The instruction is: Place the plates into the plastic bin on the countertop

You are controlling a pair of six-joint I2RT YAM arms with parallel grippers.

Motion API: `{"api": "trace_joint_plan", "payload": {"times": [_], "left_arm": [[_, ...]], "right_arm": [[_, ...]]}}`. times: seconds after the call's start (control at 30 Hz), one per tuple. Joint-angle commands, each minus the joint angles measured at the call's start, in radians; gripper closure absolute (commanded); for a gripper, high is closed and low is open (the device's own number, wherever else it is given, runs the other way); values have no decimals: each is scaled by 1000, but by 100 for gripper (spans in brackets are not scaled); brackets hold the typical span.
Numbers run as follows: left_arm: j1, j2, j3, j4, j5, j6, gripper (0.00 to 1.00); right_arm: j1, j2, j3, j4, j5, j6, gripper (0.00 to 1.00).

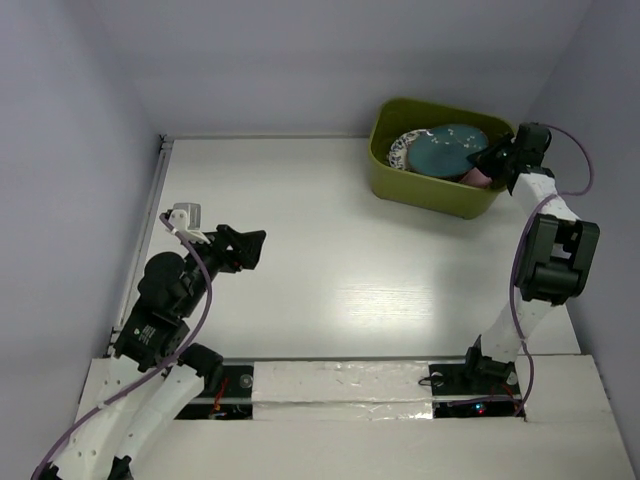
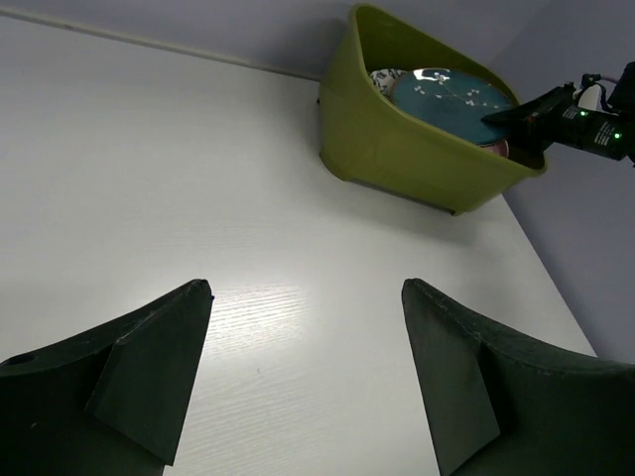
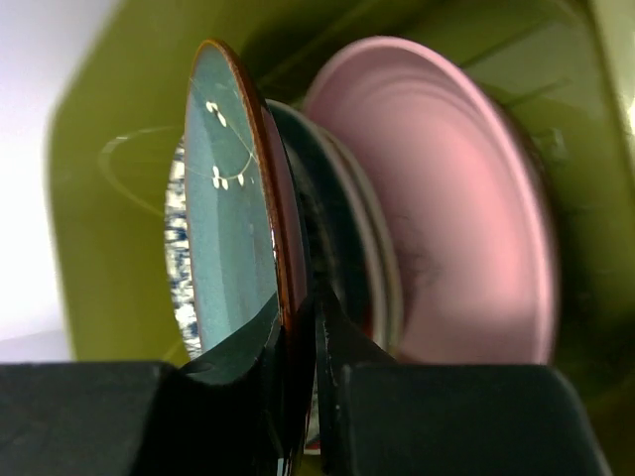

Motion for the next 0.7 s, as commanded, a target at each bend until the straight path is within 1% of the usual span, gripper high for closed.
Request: {"api": "trace_joint_plan", "payload": {"times": [0.0,0.03,0.07,0.13,0.17,0.23,0.27,0.33,0.37,0.4,0.43,0.53,0.57,0.63,0.67], "left_arm": [[4,23,-7,40,-10,29,25],[4,26,-7,45,-6,31,25],[4,33,-4,50,-4,31,25],[4,42,-1,51,0,32,25],[4,43,3,51,1,34,25],[4,45,5,50,2,34,24],[4,43,3,51,2,34,24],[4,45,6,48,2,32,24],[4,48,12,44,-1,32,23],[4,48,14,41,-4,27,23],[4,45,16,37,-7,27,23],[4,42,19,31,-13,32,20],[4,46,23,25,-16,31,19],[4,56,31,8,-19,31,18],[4,65,40,2,-19,31,16]], "right_arm": [[-1,-47,33,145,-1,16,94],[-1,-42,25,145,4,13,88],[-1,-44,14,140,9,10,76],[-1,-50,2,137,22,-5,65],[-1,-54,-1,128,32,-11,52],[-1,-83,-10,105,67,-29,39],[-1,-96,-16,96,84,-33,27],[-1,-143,-41,59,122,-45,17],[-1,-159,-48,53,133,-49,6],[-1,-174,-56,36,141,-53,1],[-1,-191,-71,30,144,-63,0],[-1,-248,-107,-16,148,-83,0],[-1,-290,-124,-21,153,-85,0],[-1,-349,-171,-4,177,-77,0],[-1,-381,-224,8,183,-73,0]]}}
